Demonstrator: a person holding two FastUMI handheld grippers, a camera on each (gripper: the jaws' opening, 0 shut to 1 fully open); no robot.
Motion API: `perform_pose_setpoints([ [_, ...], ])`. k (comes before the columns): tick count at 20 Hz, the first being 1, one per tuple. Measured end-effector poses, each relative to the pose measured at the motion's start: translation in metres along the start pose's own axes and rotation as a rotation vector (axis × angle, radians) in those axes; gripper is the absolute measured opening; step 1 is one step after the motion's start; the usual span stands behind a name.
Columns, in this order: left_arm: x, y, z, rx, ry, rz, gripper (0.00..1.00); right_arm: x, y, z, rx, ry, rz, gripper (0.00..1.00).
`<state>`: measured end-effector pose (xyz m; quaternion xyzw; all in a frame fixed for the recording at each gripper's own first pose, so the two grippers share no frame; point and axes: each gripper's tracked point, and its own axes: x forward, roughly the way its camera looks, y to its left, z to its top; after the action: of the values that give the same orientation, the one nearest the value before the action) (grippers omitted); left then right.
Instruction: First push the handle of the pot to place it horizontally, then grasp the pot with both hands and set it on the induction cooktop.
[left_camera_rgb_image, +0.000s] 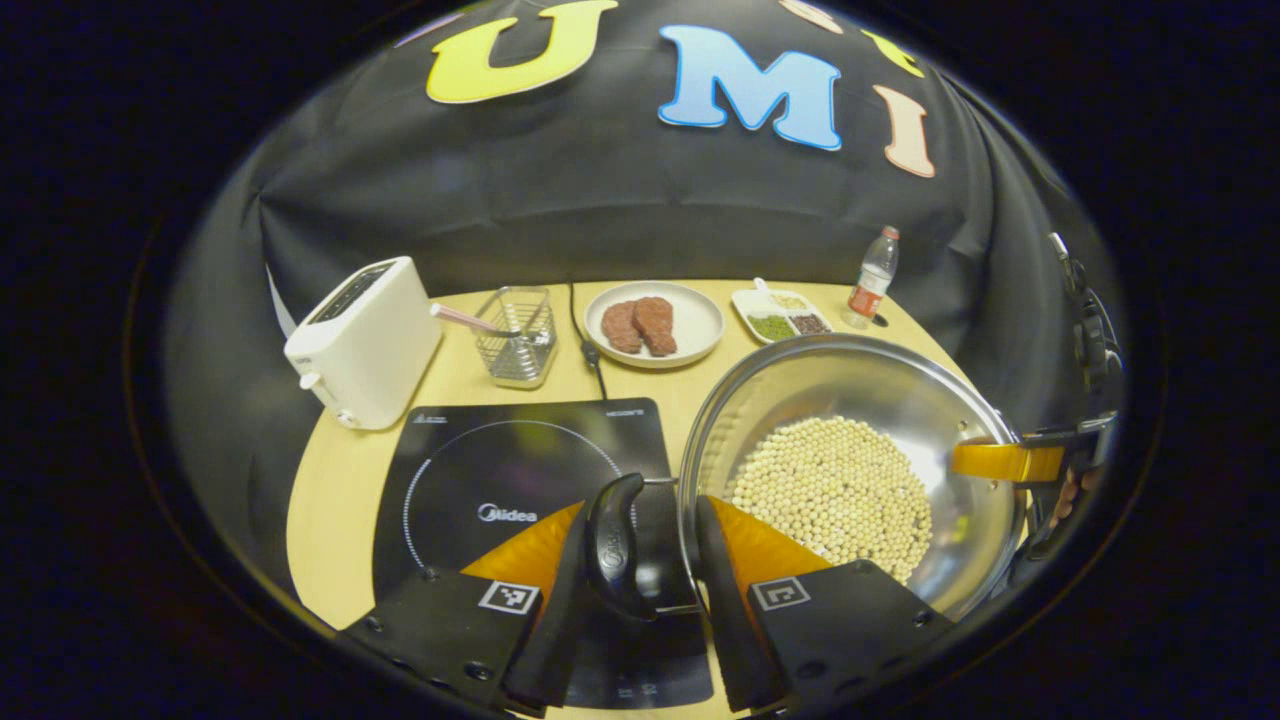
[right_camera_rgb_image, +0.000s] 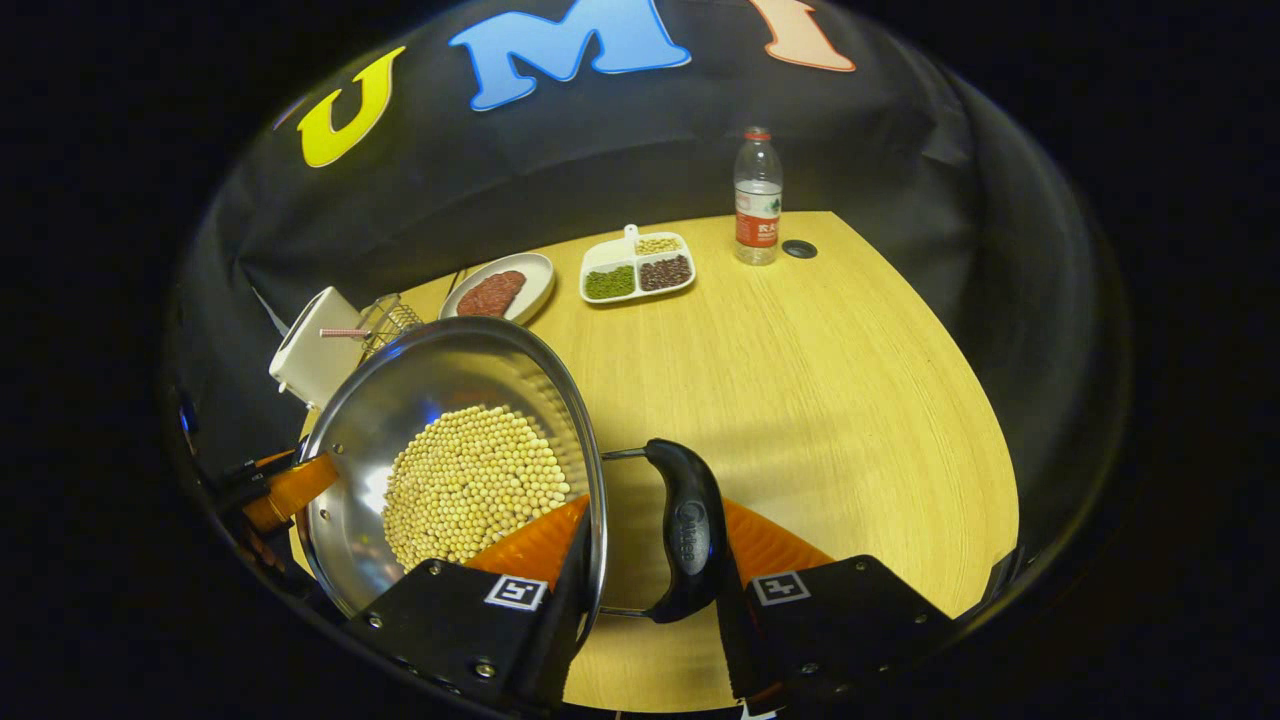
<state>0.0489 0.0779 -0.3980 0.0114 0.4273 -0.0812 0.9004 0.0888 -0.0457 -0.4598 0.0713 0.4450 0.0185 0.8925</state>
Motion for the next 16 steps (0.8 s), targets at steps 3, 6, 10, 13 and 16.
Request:
perform_pose_setpoints([
  [3,-0.010,0.030,0.002,-0.017,-0.007,0.014,0.60,0.003,0.004,0.004,-0.025,-0.010,0.012,0.60],
  [6,-0.014,0.059,0.002,-0.031,-0.010,0.021,0.60,0.004,0.008,0.005,-0.041,-0.016,0.023,0.60],
  [10,-0.018,0.097,-0.002,-0.040,-0.002,0.028,0.60,0.006,0.013,0.006,-0.051,-0.020,0.032,0.60],
  [13,-0.015,0.120,-0.006,-0.054,0.007,0.032,0.60,0.007,0.017,0.005,-0.061,-0.010,0.038,0.60],
  [16,-0.013,0.142,-0.010,-0.060,0.012,0.040,0.60,0.009,0.019,0.005,-0.065,-0.005,0.043,0.60],
])
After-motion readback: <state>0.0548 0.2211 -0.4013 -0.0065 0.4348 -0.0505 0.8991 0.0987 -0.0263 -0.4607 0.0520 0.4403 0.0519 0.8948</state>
